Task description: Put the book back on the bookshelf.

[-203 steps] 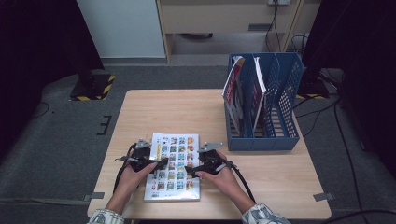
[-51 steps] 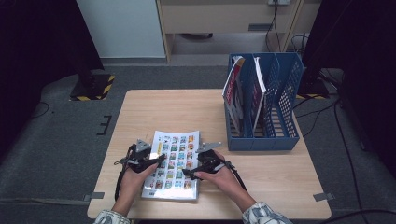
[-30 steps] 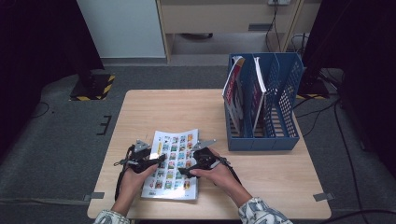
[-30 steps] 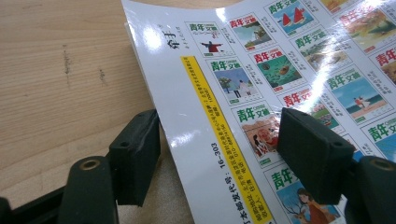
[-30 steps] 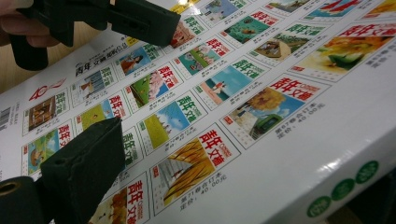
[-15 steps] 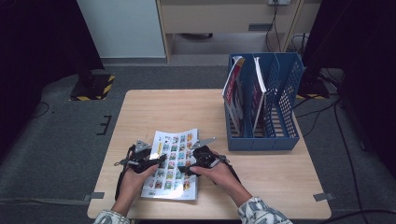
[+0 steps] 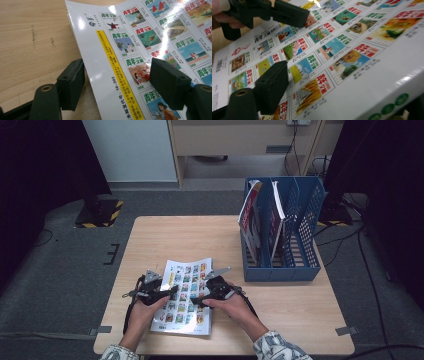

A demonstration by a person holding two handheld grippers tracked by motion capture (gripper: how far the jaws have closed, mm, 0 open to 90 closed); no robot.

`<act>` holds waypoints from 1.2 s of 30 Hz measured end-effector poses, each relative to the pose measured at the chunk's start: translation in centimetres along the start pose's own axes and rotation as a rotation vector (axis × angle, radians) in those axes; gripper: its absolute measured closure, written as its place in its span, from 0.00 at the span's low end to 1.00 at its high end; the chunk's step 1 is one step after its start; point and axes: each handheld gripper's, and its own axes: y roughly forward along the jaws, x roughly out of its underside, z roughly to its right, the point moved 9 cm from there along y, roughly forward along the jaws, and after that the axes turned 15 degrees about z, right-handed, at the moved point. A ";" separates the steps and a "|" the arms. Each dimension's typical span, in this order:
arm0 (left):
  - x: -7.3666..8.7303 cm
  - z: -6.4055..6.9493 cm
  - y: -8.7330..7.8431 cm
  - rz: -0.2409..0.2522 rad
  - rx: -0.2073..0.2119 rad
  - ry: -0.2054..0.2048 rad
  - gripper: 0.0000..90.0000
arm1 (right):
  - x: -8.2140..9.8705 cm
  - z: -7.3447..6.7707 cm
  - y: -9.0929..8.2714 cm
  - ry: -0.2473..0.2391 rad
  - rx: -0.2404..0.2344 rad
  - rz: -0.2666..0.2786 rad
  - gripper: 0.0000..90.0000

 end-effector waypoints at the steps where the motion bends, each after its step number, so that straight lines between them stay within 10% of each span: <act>1: 0.0 0.0 0.0 -0.003 0.001 0.003 0.32 | -0.1 0.1 0.0 0.009 -0.001 0.009 0.28; 11: 0.0 0.0 -0.1 -0.012 0.004 -0.001 0.32 | -0.3 -0.2 0.4 0.057 0.012 0.003 0.19; 15: 0.0 -0.1 -0.1 -0.016 0.004 -0.006 0.33 | -0.7 0.5 -0.1 0.062 0.036 0.033 0.45; 36: -0.8 -0.4 -0.6 0.020 0.032 -0.067 0.24 | -4.0 -1.5 -1.2 -0.167 0.090 0.150 0.63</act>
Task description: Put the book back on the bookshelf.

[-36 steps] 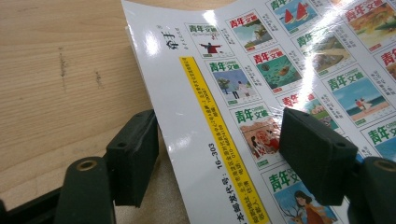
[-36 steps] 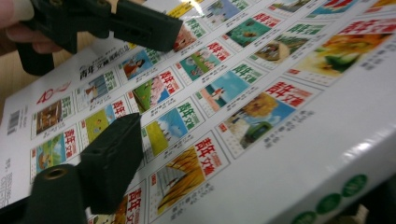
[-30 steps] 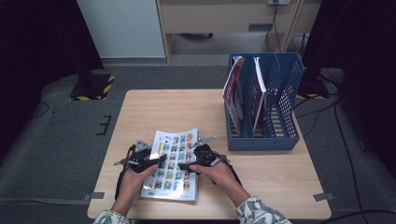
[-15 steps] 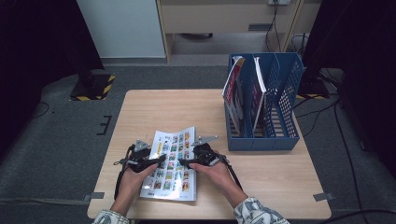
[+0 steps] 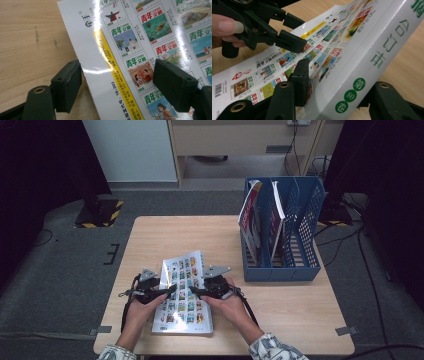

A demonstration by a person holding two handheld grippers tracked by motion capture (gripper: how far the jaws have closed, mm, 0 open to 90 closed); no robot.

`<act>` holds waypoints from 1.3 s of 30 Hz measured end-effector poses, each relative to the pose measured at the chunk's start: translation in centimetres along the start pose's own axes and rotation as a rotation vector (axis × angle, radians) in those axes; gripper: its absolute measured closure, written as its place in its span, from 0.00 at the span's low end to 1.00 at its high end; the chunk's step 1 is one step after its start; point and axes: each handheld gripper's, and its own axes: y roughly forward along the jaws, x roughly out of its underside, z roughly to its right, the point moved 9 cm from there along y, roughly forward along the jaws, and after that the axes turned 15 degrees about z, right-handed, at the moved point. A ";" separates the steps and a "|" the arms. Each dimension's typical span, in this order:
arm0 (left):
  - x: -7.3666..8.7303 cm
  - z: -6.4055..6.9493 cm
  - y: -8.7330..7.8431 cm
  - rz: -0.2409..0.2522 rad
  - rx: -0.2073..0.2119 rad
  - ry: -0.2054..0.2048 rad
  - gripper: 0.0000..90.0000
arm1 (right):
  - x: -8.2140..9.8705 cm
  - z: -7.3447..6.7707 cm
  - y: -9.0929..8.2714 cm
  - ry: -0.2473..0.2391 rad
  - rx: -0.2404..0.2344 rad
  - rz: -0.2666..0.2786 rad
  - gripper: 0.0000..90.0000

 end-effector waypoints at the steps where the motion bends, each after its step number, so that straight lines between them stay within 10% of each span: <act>1: -0.1 0.0 0.0 0.006 0.005 -0.003 0.24 | -0.2 0.0 -0.1 -0.006 0.001 0.006 0.64; 25: -1.1 -0.9 -0.1 0.079 0.041 -0.078 0.12 | -2.3 -0.9 -0.8 -0.095 0.003 0.089 0.70; 39: -0.2 0.0 0.2 -0.013 0.198 -0.149 0.13 | -2.8 -1.2 -1.0 -0.120 -0.007 0.113 0.71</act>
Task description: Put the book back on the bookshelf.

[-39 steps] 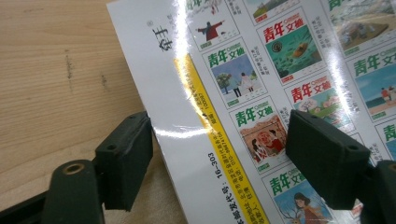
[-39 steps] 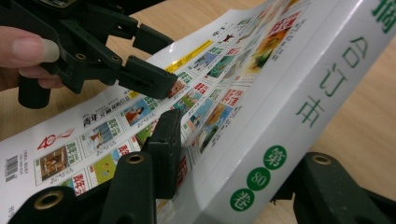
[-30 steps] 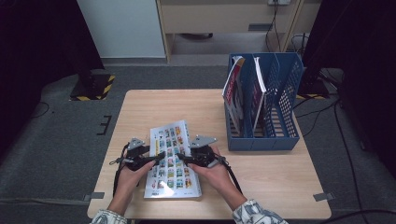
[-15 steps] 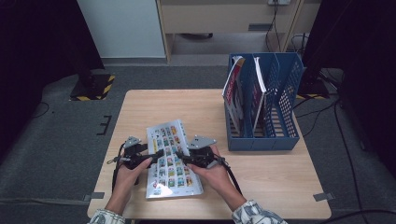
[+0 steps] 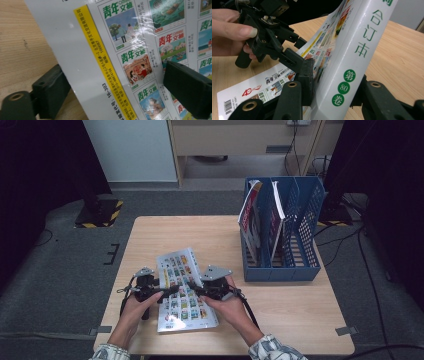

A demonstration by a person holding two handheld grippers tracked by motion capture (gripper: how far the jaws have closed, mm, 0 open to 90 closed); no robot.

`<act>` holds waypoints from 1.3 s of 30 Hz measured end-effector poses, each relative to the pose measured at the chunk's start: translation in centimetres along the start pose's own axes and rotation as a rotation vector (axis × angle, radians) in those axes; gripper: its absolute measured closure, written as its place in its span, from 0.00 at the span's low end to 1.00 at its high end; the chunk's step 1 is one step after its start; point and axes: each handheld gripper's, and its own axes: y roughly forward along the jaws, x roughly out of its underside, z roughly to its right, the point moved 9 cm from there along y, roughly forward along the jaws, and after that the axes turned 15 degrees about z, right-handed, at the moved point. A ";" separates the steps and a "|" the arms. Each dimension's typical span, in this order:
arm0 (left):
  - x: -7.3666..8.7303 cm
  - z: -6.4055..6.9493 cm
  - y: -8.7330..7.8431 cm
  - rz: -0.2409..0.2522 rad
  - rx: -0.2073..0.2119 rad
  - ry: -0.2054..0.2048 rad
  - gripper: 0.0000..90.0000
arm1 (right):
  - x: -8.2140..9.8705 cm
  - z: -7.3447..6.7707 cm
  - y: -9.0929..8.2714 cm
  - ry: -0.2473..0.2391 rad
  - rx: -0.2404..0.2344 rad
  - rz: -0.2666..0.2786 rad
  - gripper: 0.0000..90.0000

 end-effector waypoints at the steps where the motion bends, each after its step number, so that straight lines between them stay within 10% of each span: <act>1: -0.1 -0.3 -0.2 0.004 -0.002 -0.013 0.19 | 0.0 0.0 0.0 -0.001 -0.002 0.001 0.71; 11: -1.2 -1.3 -1.9 0.047 -0.028 0.000 0.79 | -0.1 0.4 -0.3 -0.003 -0.001 0.014 0.71; 24: -1.4 -0.6 -1.8 0.041 -0.014 0.049 0.87 | -0.2 0.7 -0.3 0.072 -0.031 -0.019 0.60; 39: -3.4 0.2 -2.2 0.095 -0.035 0.104 0.89 | -0.4 2.4 -0.5 0.060 0.033 0.023 0.70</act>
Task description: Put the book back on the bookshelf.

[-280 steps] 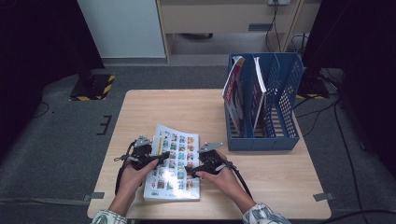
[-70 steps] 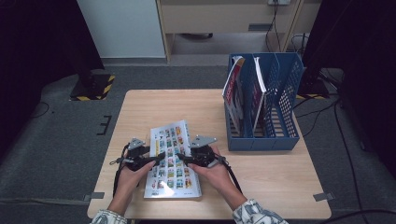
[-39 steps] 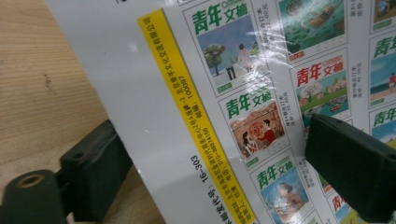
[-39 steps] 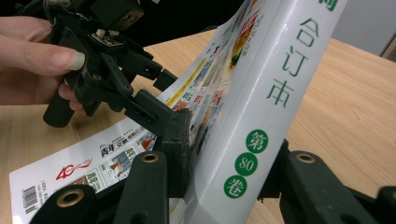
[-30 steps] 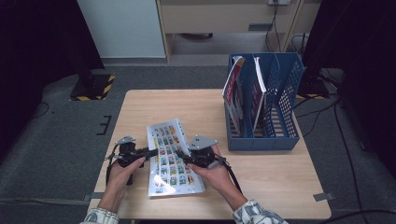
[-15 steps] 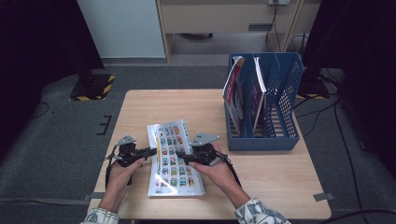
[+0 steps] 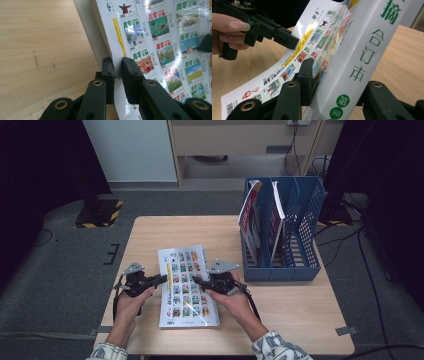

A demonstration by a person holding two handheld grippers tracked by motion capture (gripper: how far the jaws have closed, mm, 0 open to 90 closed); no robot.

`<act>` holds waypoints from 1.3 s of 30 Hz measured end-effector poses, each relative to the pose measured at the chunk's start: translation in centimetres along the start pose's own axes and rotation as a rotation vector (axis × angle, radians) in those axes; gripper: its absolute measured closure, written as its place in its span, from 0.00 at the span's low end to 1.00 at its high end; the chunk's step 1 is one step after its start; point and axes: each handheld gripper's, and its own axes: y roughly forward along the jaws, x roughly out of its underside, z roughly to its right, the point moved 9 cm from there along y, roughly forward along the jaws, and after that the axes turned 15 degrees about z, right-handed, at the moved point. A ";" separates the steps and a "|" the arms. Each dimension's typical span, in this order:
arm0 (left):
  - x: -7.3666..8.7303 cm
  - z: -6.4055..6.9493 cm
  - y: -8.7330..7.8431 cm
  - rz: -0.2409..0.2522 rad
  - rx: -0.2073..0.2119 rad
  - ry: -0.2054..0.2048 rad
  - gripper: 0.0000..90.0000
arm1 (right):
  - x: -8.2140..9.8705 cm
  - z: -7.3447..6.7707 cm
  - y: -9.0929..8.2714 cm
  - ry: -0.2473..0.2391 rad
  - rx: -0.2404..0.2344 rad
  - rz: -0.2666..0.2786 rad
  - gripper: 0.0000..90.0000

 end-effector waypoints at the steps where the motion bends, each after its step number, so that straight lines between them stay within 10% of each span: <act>1: 0.0 0.0 0.0 0.000 0.000 0.000 0.89 | -0.1 0.1 0.0 0.000 0.003 0.006 0.70; 19: -1.4 0.6 -0.2 0.035 0.018 0.031 0.90 | -0.7 0.8 0.1 0.029 -0.012 -0.032 0.70; 39: -8.3 -0.2 1.3 0.173 -0.054 0.092 0.92 | -5.1 4.1 3.8 -0.140 0.121 0.114 0.75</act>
